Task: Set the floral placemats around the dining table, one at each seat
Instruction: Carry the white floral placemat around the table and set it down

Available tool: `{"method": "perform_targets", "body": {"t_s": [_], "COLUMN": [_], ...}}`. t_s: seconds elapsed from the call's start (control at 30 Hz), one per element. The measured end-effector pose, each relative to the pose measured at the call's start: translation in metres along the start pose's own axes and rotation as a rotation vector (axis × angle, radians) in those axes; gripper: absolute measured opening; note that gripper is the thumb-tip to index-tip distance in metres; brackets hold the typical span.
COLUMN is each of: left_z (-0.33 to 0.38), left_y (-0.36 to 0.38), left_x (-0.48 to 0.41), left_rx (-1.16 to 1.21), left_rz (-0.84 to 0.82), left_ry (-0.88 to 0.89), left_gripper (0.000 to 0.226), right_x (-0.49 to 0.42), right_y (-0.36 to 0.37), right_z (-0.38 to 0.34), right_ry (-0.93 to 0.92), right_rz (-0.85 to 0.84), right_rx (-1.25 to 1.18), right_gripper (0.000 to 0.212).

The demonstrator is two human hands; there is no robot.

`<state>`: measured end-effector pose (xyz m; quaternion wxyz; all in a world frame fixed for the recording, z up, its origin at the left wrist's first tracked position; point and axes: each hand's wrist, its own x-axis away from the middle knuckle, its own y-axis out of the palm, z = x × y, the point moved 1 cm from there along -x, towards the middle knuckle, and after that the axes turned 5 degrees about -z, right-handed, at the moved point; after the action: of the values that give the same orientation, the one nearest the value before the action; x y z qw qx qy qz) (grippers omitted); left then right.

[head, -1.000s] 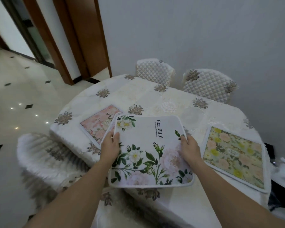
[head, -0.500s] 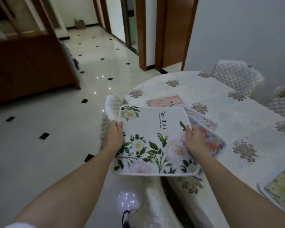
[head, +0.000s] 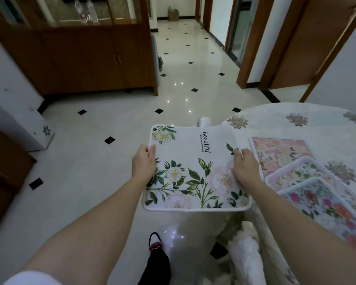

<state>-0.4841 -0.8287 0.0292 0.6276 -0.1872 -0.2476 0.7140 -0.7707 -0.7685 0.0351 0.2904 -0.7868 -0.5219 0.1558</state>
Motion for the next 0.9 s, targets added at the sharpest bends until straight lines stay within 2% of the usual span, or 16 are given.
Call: {"method": "perform_targets", "body": {"t_s": [0.2, 0.37, 0.47, 0.9], "left_z": [-0.028, -0.039, -0.038, -0.021], "left_y": [-0.017, -0.037, -0.045, -0.004], "left_x": [-0.117, -0.213, -0.259, -0.450], "left_rx": [0.032, 0.057, 0.053, 0.000], "left_rz": [0.014, 0.007, 0.004, -0.093], "left_ry": [-0.040, -0.080, -0.082, 0.032], "left_gripper": [0.037, 0.043, 0.045, 0.034], "right_x": [-0.090, -0.169, -0.203, -0.374], "right_y": [0.071, 0.126, 0.144, 0.205], "right_z": [-0.058, -0.105, -0.127, -0.145], "right_ry": [-0.022, -0.029, -0.026, 0.044], "right_rz": [-0.018, -0.022, -0.016, 0.033], "right_rx": [0.013, 0.039, 0.041, -0.022], "right_gripper": [0.025, 0.036, 0.036, 0.031]}}
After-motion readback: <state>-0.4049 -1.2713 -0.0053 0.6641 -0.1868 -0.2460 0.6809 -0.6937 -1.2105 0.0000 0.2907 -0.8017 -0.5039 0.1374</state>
